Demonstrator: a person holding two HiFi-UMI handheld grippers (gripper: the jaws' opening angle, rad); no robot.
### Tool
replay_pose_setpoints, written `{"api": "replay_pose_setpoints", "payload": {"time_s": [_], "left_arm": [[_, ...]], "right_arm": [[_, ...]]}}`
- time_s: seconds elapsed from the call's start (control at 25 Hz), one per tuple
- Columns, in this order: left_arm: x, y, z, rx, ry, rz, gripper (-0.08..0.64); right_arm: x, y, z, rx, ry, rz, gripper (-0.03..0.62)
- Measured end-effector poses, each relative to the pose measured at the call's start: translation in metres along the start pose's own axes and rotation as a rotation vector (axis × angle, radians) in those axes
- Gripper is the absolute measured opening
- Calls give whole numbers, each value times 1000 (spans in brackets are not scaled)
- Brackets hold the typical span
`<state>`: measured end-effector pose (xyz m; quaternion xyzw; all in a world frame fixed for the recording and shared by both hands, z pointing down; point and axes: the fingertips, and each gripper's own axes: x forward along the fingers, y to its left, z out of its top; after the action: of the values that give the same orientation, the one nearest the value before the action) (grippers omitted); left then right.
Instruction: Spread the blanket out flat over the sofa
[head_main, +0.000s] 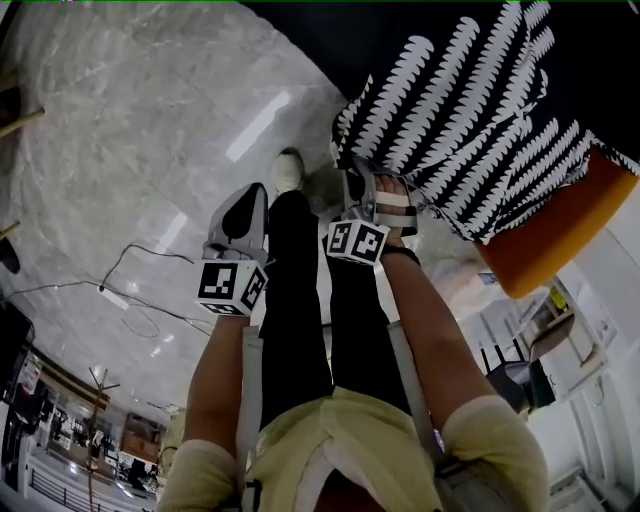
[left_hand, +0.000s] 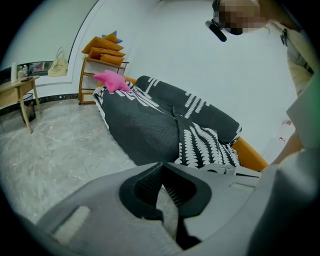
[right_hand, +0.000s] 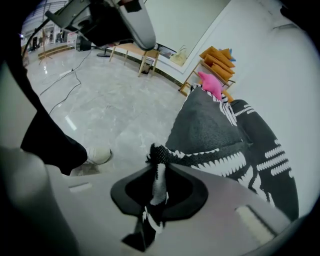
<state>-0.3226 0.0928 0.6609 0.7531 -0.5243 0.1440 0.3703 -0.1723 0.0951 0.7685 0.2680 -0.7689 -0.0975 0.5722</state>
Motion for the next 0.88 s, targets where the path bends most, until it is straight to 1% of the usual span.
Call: {"api": "replay_pose_setpoints", "payload": {"time_s": [0.16, 0.44, 0.52, 0.64, 0.8, 0.88], "left_arm": [[0, -15, 14, 27, 11, -32, 2], [-26, -47, 56, 75, 17, -79, 2], [-31, -64, 68, 91, 21, -84, 2], [-41, -93, 93, 138, 34, -77, 2], [-49, -130, 129, 202, 41, -85, 2], [-51, -144, 147, 221, 28, -101, 2]], "right_arm": [[-18, -20, 14, 52, -27, 9, 28], [-86, -66, 56, 169, -80, -26, 29], [-108, -82, 59, 195, -108, -38, 29], [-143, -109, 59, 240, -158, -61, 28], [-192, -156, 59, 337, -190, -87, 28], [-208, -176, 61, 347, -213, -108, 28]]}}
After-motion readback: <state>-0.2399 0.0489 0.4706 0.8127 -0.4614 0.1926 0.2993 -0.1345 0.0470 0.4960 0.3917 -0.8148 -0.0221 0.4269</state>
